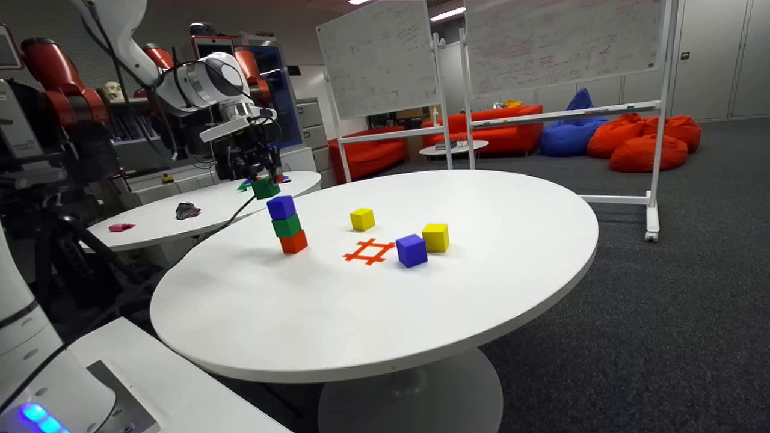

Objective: Unstack all the toy blocks then put the orange block in the marked zone

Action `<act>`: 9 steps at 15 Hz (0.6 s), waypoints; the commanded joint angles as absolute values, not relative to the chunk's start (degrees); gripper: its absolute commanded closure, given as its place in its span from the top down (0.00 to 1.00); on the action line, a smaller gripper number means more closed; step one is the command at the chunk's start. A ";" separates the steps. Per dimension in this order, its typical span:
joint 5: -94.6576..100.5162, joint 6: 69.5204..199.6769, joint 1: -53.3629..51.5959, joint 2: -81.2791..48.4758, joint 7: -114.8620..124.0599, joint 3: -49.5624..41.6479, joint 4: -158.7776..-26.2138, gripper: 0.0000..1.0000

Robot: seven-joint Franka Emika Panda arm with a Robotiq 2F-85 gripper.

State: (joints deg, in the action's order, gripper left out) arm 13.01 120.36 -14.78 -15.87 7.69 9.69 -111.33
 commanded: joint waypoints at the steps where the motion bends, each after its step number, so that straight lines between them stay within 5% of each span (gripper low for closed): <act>1: 14.03 117.84 -14.71 -15.20 6.94 9.20 -109.65 0.31; 9: 12.66 119.46 -12.29 -12.78 6.53 7.17 -112.68 0.31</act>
